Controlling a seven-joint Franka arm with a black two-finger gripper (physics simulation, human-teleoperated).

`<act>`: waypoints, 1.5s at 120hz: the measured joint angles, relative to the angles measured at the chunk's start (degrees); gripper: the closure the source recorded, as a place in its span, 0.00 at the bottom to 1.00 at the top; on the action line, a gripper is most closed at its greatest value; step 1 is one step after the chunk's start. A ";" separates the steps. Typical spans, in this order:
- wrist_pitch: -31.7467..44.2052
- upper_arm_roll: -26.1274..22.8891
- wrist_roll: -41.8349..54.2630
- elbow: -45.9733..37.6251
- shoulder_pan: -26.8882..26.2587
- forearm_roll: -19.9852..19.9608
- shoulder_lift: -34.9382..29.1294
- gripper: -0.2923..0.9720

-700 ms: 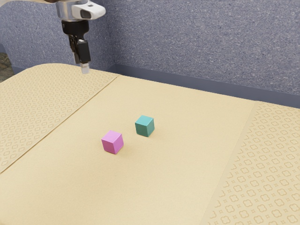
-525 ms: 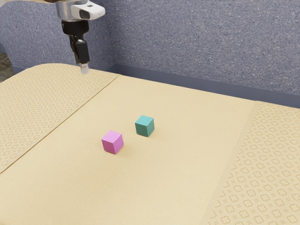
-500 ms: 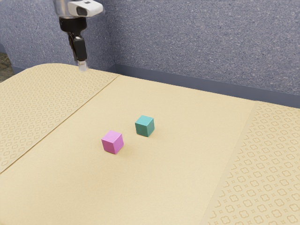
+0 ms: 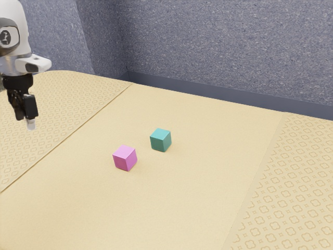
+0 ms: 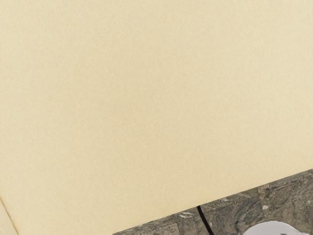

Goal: Pick up the blue block with one arm, and put the blue block on the pink block with one arm

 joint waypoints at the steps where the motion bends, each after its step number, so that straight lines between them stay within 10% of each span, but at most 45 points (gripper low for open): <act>1: 0.67 -0.04 -0.12 -0.37 0.31 -0.19 0.37 0.23; 70: 33.25 -1.98 -15.26 4.44 -1.20 -2.59 25.82 0.23; 180: 26.04 3.62 -38.34 39.63 -23.57 1.31 55.65 0.23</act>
